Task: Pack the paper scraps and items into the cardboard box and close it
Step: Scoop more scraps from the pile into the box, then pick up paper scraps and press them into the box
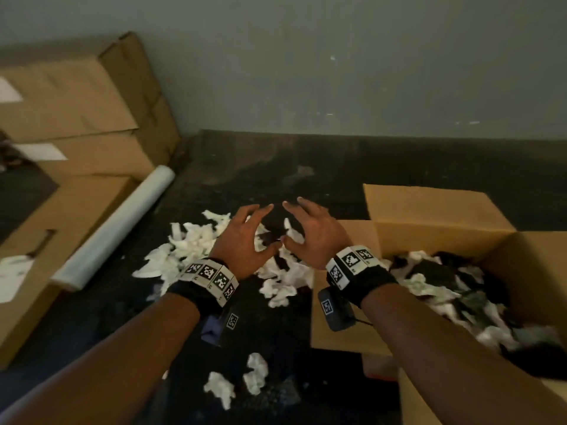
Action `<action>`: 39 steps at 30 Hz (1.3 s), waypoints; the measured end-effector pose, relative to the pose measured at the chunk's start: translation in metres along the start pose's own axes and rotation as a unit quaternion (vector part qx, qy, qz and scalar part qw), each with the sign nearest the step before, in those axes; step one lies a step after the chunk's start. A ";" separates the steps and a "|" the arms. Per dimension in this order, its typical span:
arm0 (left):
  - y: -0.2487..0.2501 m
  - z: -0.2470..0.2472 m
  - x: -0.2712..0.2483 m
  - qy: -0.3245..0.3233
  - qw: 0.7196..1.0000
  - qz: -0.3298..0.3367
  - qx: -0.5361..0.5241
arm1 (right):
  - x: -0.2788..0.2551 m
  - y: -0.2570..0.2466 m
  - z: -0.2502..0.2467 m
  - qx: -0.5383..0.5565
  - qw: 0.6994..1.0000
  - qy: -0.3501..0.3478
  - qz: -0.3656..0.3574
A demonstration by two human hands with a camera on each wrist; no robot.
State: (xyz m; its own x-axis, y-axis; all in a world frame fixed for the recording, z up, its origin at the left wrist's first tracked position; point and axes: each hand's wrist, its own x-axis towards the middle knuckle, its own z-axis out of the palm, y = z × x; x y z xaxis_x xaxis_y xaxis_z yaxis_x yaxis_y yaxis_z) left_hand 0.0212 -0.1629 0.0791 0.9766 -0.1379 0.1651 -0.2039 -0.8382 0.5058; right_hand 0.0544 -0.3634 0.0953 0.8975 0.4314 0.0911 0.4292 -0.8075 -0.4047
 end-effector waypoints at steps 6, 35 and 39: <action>-0.127 -0.041 -0.045 -0.022 0.993 -0.116 0.013 | 0.054 -0.079 0.085 0.020 0.997 -0.073 0.016; -0.317 0.052 0.029 -0.315 0.918 -0.166 0.175 | 0.218 -0.037 0.274 -0.141 0.940 -0.307 -0.050; -0.324 0.061 0.021 -0.287 0.927 -0.160 0.180 | 0.211 -0.025 0.285 -0.137 0.951 -0.271 -0.062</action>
State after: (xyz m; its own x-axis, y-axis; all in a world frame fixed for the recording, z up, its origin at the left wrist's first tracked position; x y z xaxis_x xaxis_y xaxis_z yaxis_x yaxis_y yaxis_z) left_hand 0.1117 0.0743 -0.1330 0.8796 -0.0228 -0.4752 0.0386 -0.9922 0.1189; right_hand 0.2041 -0.1377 -0.1346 0.6858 0.6143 -0.3903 0.6056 -0.7791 -0.1621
